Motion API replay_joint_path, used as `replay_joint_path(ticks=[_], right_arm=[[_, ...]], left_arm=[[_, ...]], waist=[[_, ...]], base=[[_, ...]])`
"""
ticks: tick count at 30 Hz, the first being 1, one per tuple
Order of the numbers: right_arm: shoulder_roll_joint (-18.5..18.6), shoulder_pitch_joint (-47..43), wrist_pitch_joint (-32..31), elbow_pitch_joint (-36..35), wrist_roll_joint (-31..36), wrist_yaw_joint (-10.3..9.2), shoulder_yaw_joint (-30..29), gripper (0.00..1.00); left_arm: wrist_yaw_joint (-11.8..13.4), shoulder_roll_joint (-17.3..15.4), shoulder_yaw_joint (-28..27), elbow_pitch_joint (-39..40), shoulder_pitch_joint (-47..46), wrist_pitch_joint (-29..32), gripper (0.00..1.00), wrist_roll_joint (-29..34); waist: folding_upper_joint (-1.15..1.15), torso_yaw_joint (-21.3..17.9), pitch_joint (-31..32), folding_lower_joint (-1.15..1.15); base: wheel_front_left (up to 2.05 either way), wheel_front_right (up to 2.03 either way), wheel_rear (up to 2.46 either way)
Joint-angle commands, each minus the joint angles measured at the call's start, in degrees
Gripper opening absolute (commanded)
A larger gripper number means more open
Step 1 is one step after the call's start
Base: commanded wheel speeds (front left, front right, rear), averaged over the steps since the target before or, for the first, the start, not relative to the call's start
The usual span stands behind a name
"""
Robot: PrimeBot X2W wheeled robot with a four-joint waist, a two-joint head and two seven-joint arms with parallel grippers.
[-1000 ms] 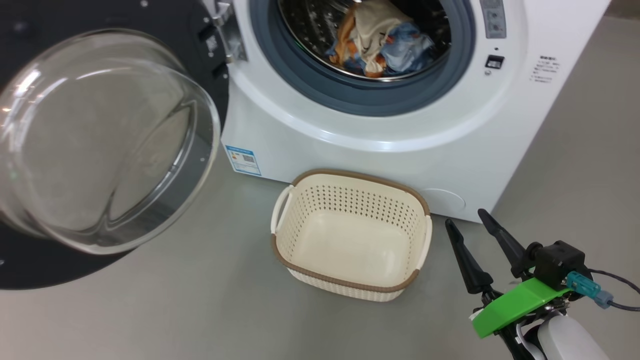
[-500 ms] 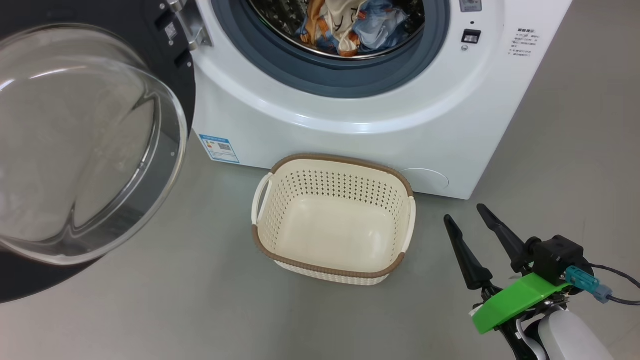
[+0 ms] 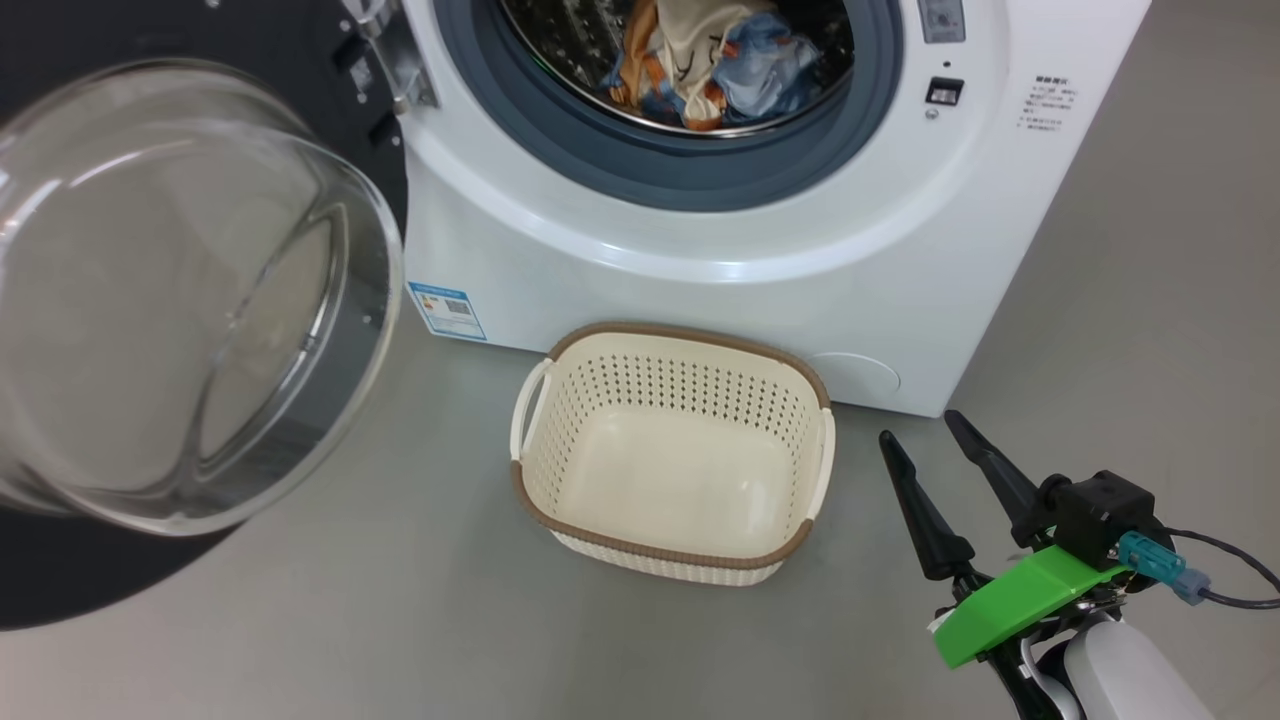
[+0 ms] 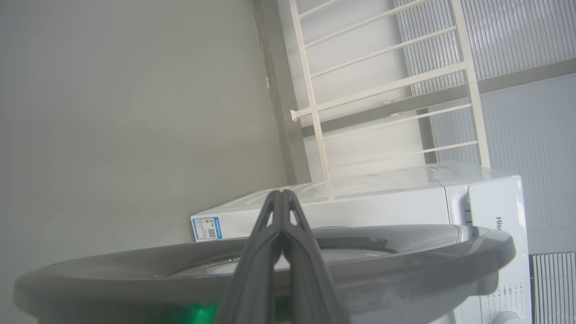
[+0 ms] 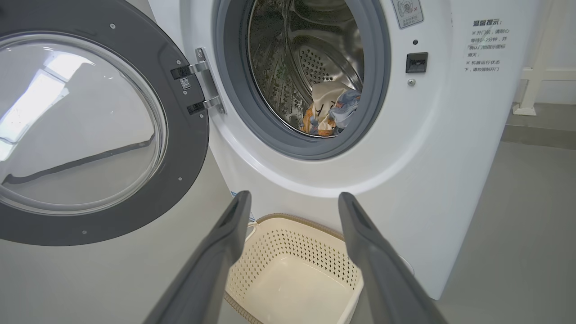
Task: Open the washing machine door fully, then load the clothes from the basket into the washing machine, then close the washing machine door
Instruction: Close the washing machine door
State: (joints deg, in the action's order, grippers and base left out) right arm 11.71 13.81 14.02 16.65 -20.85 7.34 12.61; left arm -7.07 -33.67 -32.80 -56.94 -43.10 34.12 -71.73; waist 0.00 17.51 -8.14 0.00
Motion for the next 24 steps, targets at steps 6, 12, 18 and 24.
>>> replay_joint_path(ticks=[6,12,18,24], right_arm=[[-1.0,-0.2,0.8,-0.3,-0.9,0.14,1.3,1.0],[-1.6,-0.8,0.9,0.6,-1.5,0.14,1.2,1.0],[-2.2,-1.4,1.0,0.4,-2.0,0.14,0.7,1.0],[-2.7,-2.2,1.0,-0.1,-2.4,0.14,0.5,1.0]], left_arm=[[-0.4,0.9,2.3,9.0,6.6,11.6,0.0,-5.0],[-0.4,3.7,4.4,16.8,12.1,18.9,0.0,-7.5],[0.0,7.4,6.7,26.6,16.6,26.6,0.0,-10.8],[5.5,11.9,9.1,38.5,20.1,32.4,0.0,-13.7]], waist=[[0.0,1.5,2.5,0.0],[0.0,2.3,4.1,0.0],[0.0,2.5,5.5,0.0],[0.0,1.7,6.8,0.0]], base=[[0.0,0.0,0.0],[0.0,0.0,0.0],[0.0,0.0,0.0],[0.0,0.0,0.0]])
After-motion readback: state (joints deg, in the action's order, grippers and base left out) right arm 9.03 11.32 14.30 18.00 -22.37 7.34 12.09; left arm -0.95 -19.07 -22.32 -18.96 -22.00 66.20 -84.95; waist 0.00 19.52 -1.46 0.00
